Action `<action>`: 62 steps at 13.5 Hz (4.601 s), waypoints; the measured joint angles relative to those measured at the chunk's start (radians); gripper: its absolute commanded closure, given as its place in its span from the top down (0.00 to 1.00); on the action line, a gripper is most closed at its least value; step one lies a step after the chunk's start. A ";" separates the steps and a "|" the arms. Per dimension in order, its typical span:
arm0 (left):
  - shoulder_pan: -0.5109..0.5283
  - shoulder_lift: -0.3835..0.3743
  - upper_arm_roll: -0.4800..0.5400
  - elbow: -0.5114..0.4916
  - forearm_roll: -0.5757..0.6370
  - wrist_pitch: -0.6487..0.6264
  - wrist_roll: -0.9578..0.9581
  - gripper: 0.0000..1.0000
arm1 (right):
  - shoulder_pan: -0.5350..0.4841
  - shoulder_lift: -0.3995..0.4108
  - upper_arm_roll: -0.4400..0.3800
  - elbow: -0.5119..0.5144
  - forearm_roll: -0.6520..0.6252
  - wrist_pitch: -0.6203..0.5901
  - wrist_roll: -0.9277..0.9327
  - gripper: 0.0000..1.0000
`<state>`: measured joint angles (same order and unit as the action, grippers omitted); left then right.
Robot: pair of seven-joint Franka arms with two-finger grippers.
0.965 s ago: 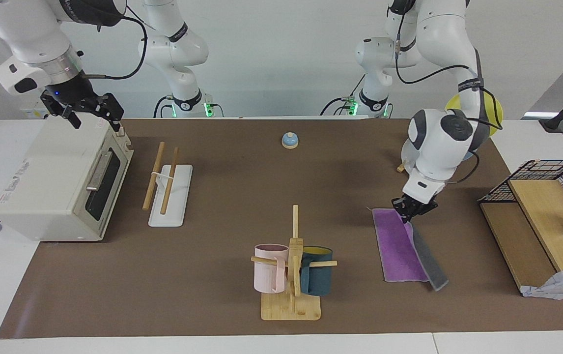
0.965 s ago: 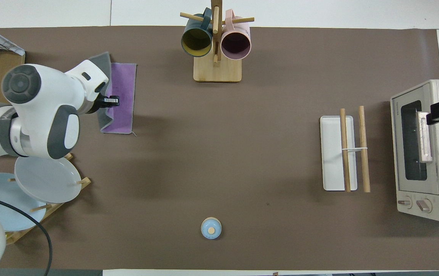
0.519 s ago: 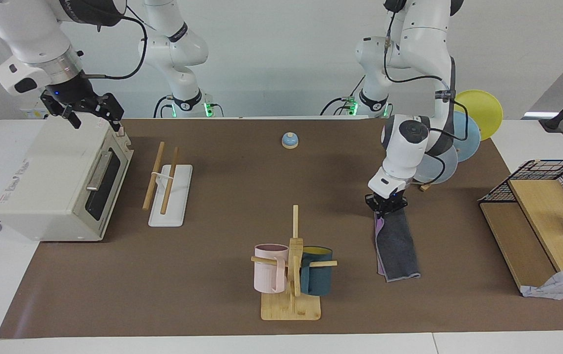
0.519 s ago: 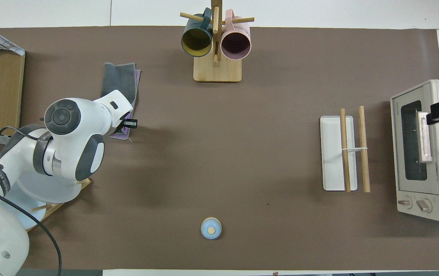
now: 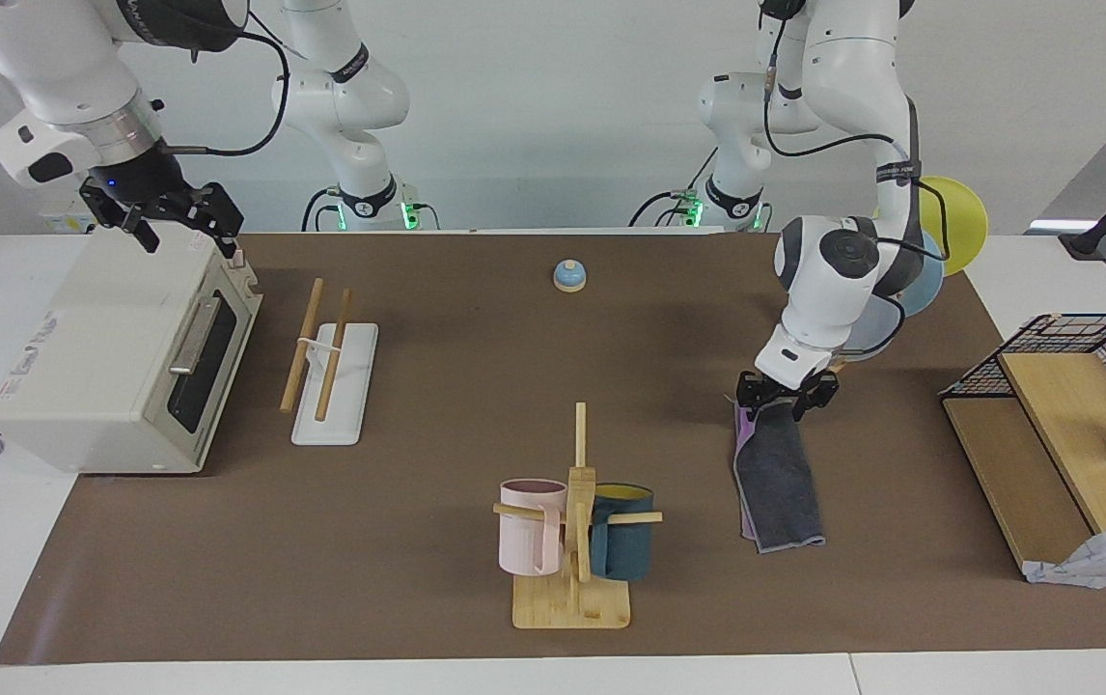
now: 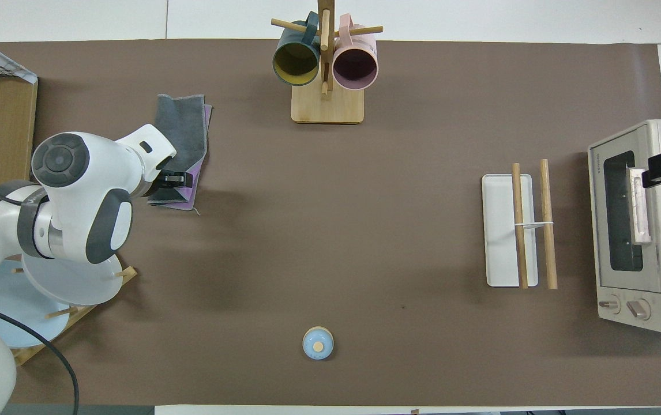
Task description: Fold towel and hang on rack
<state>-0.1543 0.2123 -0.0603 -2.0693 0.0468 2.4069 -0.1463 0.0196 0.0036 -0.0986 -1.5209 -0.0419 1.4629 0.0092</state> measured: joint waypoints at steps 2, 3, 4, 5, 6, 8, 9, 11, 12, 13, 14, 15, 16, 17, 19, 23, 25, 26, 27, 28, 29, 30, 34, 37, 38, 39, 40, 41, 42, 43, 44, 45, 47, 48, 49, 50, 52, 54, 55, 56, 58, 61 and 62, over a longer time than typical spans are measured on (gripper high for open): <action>0.012 0.000 0.000 0.019 -0.032 -0.010 0.005 1.00 | 0.000 0.000 0.000 0.000 0.000 0.000 0.000 1.00; 0.026 0.000 0.000 0.022 -0.068 -0.011 0.033 1.00 | 0.000 0.000 0.000 0.000 0.000 0.000 0.000 1.00; 0.046 0.000 0.000 0.022 -0.126 -0.011 0.086 1.00 | 0.000 0.000 0.000 0.000 0.000 0.000 0.000 1.00; 0.070 0.002 0.001 0.022 -0.194 -0.011 0.157 1.00 | 0.000 0.000 0.000 0.000 0.000 0.000 0.000 1.00; 0.096 0.006 0.001 0.022 -0.258 -0.011 0.226 1.00 | 0.000 0.000 0.000 0.000 0.000 0.000 0.000 1.00; 0.134 0.026 0.002 0.023 -0.334 -0.010 0.299 1.00 | 0.000 0.000 0.000 0.000 0.000 0.000 0.000 1.00; 0.141 0.041 0.002 0.027 -0.354 -0.010 0.309 1.00 | 0.000 0.000 0.000 0.000 0.000 0.000 0.000 1.00; 0.144 0.079 -0.003 0.049 -0.372 -0.010 0.311 1.00 | 0.000 0.000 0.000 0.000 0.000 0.000 0.000 1.00; 0.144 0.096 -0.008 0.059 -0.382 -0.010 0.311 1.00 | 0.000 0.000 0.000 0.000 0.000 0.000 0.000 1.00; 0.144 0.109 -0.012 0.066 -0.390 -0.010 0.311 0.99 | 0.000 0.000 0.000 0.000 0.000 0.000 0.000 1.00; 0.144 0.115 -0.015 0.070 -0.395 -0.010 0.311 0.98 | 0.000 0.000 0.000 0.000 0.000 0.000 0.000 1.00; 0.144 0.118 -0.017 0.071 -0.398 -0.010 0.311 0.95 | 0.000 0.000 0.000 0.000 0.000 0.000 0.000 1.00; 0.144 0.117 -0.018 0.071 -0.399 -0.010 0.311 0.92 | 0.000 0.000 0.000 0.000 0.000 0.000 0.000 1.00; 0.143 0.118 -0.019 0.071 -0.400 -0.011 0.311 0.85 | 0.000 0.000 0.000 0.000 0.000 0.000 0.000 1.00; 0.143 0.118 -0.019 0.071 -0.402 -0.011 0.311 0.77 | 0.000 0.000 0.000 0.000 0.000 0.000 0.000 1.00; 0.141 0.122 -0.020 0.071 -0.402 -0.012 0.311 0.70 | 0.000 0.000 0.000 0.000 0.000 0.000 0.000 1.00; 0.141 0.123 -0.020 0.071 -0.402 -0.012 0.311 0.69 | 0.000 0.000 0.000 0.000 0.000 0.000 0.000 1.00; 0.141 0.123 -0.019 0.071 -0.402 -0.012 0.311 0.62 | 0.000 0.000 0.000 0.000 0.000 0.000 0.000 1.00; 0.141 0.124 -0.019 0.071 -0.402 -0.012 0.311 0.51 | 0.000 0.000 0.000 0.000 0.000 0.000 0.000 1.00; 0.141 0.124 -0.019 0.071 -0.402 -0.012 0.311 0.42 | 0.000 0.000 0.000 0.000 0.000 0.000 0.000 1.00; 0.141 0.124 -0.017 0.071 -0.402 -0.012 0.312 0.33 | 0.000 0.000 0.000 0.000 0.000 0.000 0.000 1.00; 0.141 0.125 -0.016 0.071 -0.402 -0.012 0.316 0.23 | 0.000 0.000 0.000 0.000 0.000 0.000 0.000 1.00; 0.141 0.131 -0.017 0.071 -0.402 -0.012 0.320 0.00 | 0.000 0.000 0.000 0.000 0.000 0.000 0.000 1.00; 0.141 0.132 -0.018 0.072 -0.405 -0.015 0.320 0.00 | 0.000 0.000 0.000 0.000 0.000 0.000 0.000 1.00; 0.142 0.132 -0.018 0.076 -0.406 -0.022 0.320 0.00 | 0.000 0.000 0.000 0.000 0.000 0.000 0.000 1.00; 0.143 0.132 -0.018 0.083 -0.408 -0.035 0.313 0.00 | 0.000 0.000 0.000 0.000 0.000 0.000 0.000 1.00; 0.145 0.132 -0.017 0.099 -0.410 -0.057 0.290 0.00 | 0.000 0.000 0.000 0.000 0.000 0.000 0.000 1.00; 0.146 0.131 -0.017 0.127 -0.410 -0.086 0.243 0.00 | 0.000 0.000 0.000 0.000 0.000 0.000 0.000 1.00; 0.146 0.129 -0.017 0.160 -0.410 -0.118 0.185 0.00 | 0.000 0.000 0.000 0.000 0.000 0.000 0.000 1.00; 0.145 0.124 -0.018 0.189 -0.410 -0.147 0.128 0.00 | 0.000 0.000 0.000 0.000 0.000 0.000 0.000 1.00; 0.144 0.112 -0.019 0.212 -0.410 -0.177 0.068 0.00 | 0.000 0.000 0.000 0.000 0.000 0.000 0.000 1.00; 0.141 0.094 -0.021 0.227 -0.409 -0.206 0.010 0.00 | 0.000 0.000 0.000 0.000 0.000 0.000 0.000 1.00; 0.137 0.054 -0.023 0.253 -0.385 -0.270 -0.111 0.00 | 0.000 0.000 0.000 0.000 0.000 0.000 0.000 1.00; 0.136 0.037 -0.032 0.271 -0.366 -0.302 -0.183 0.00 | 0.000 0.000 0.000 0.000 0.000 0.000 0.000 1.00; 0.136 0.024 -0.046 0.290 -0.345 -0.330 -0.263 0.00 | 0.000 0.000 0.000 0.000 0.000 0.000 0.000 1.00; 0.135 0.015 -0.066 0.311 -0.320 -0.351 -0.355 0.00 | 0.000 0.000 0.000 0.000 0.000 0.000 0.000 1.00; 0.133 0.003 -0.111 0.347 -0.287 -0.383 -0.537 0.00 | 0.000 0.000 0.000 0.000 0.000 0.000 0.000 1.00; 0.127 -0.014 -0.140 0.368 -0.281 -0.408 -0.722 0.00 | 0.000 0.000 0.000 0.000 0.000 0.000 0.000 1.00; 0.116 -0.027 -0.145 0.373 -0.280 -0.418 -0.830 0.00 | 0.000 0.000 0.000 0.000 0.000 0.000 0.000 1.00; 0.100 -0.042 -0.148 0.376 -0.279 -0.421 -0.948 0.00 | 0.000 0.000 0.000 0.000 0.000 0.000 0.000 1.00; 0.074 -0.080 -0.163 0.378 -0.279 -0.423 -1.163 0.00 | 0.000 0.000 0.000 0.000 0.000 0.000 0.000 1.00; 0.066 -0.131 -0.222 0.380 -0.279 -0.424 -1.452 0.00 | 0.014 -0.001 0.017 0.000 0.015 0.000 -0.037 1.00; 0.066 -0.142 -0.244 0.385 -0.280 -0.423 -1.547 0.00 | 0.018 -0.001 0.022 -0.001 0.065 0.003 -0.025 1.00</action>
<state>-0.0882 0.0704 -0.3038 -1.6847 -0.2329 1.9835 -1.6928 0.0375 0.0023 -0.0765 -1.5218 0.0230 1.4659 -0.0157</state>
